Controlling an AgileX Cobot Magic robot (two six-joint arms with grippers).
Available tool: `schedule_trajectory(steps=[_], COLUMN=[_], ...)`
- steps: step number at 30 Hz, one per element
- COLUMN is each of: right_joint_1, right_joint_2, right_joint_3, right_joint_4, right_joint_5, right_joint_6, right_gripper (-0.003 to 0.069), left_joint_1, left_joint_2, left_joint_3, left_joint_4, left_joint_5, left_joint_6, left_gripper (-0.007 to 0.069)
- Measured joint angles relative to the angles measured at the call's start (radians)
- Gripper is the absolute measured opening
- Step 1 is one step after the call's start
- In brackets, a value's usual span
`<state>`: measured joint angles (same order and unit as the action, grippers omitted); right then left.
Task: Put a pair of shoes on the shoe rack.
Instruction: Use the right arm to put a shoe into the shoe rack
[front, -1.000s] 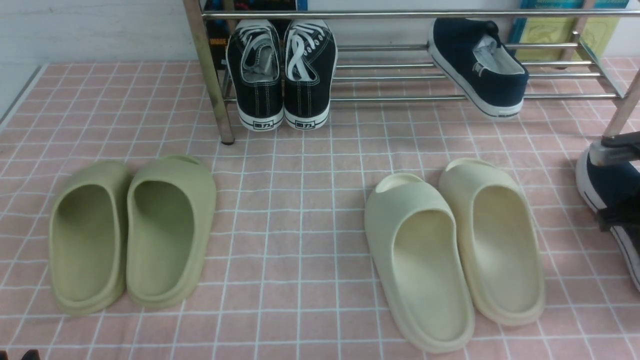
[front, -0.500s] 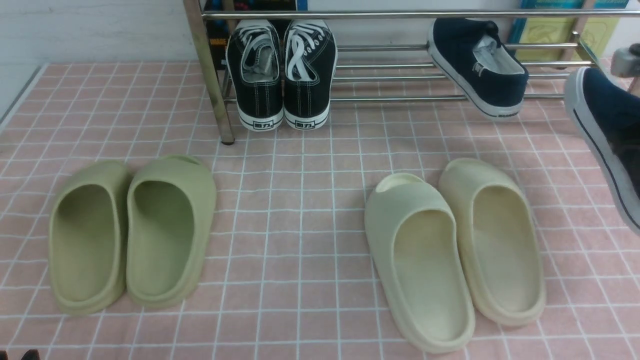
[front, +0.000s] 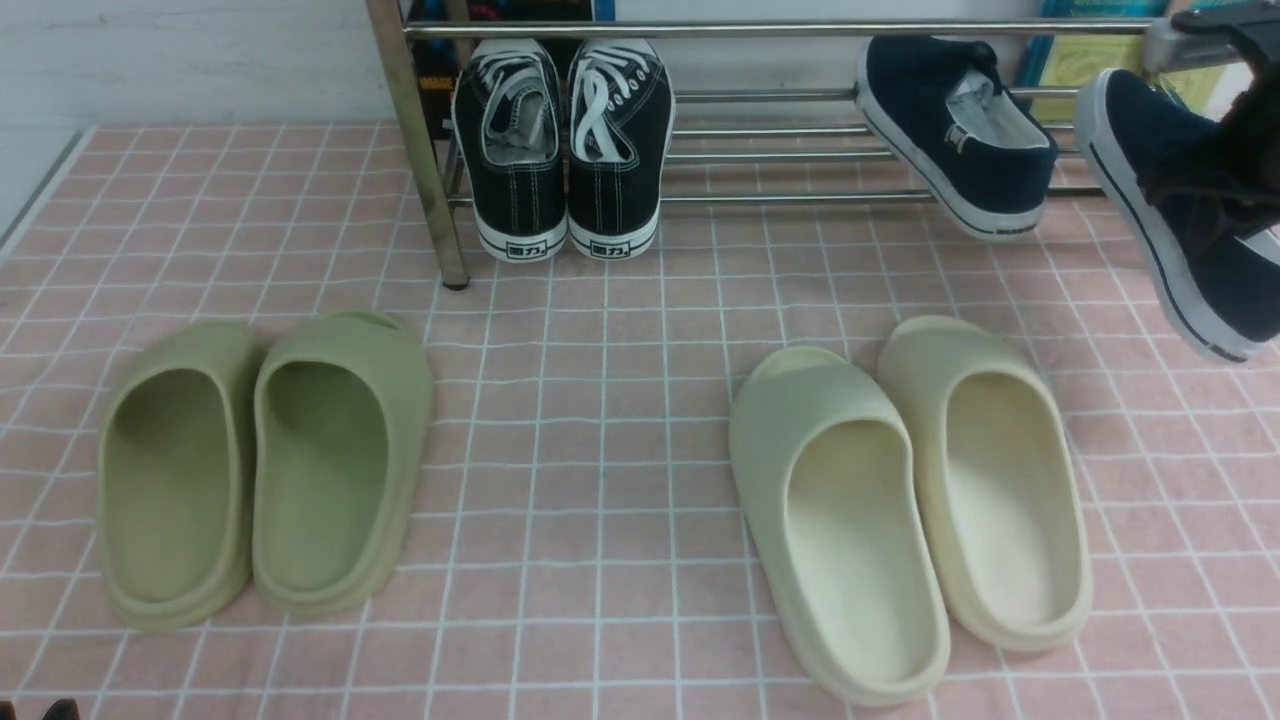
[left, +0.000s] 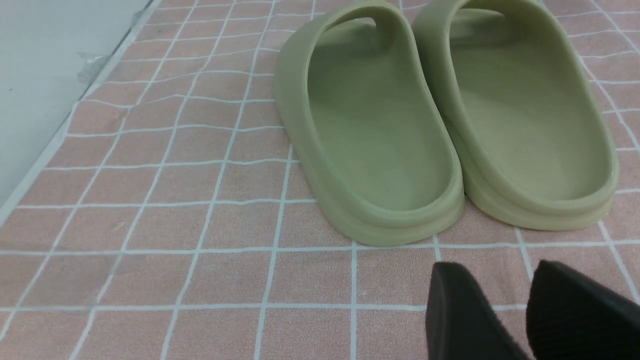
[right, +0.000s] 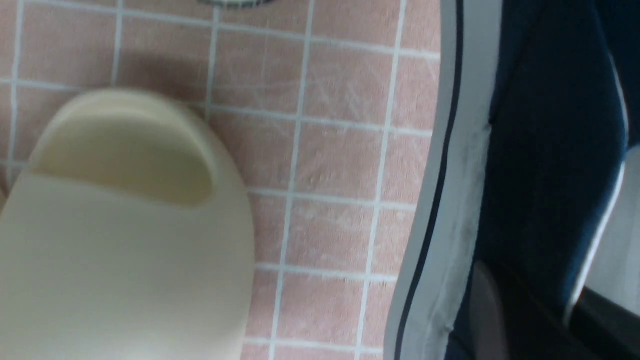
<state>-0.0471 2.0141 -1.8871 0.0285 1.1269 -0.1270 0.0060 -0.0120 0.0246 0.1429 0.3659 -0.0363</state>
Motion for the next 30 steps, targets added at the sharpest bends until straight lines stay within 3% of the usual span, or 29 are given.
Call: schedule_trajectory(steps=[12, 30], right_joint_1=[0.006, 0.031], right_joint_2=[0.274, 0.351], right_joint_3=[-0.452, -0.512], right_joint_4=[0.003, 0.031], right_joint_5=[0.051, -0.008], right_joint_6=[-0.076, -0.125], right_gripper=[0.0013, 0.0047], left_joint_1=[0.0, 0.0], left_joint_2=[0.0, 0.0], left_joint_3=[0.0, 0.0], left_joint_4=[0.0, 0.0], left_joint_5=[0.0, 0.0], left_joint_6=[0.0, 0.0], left_gripper=[0.0241, 0.0241])
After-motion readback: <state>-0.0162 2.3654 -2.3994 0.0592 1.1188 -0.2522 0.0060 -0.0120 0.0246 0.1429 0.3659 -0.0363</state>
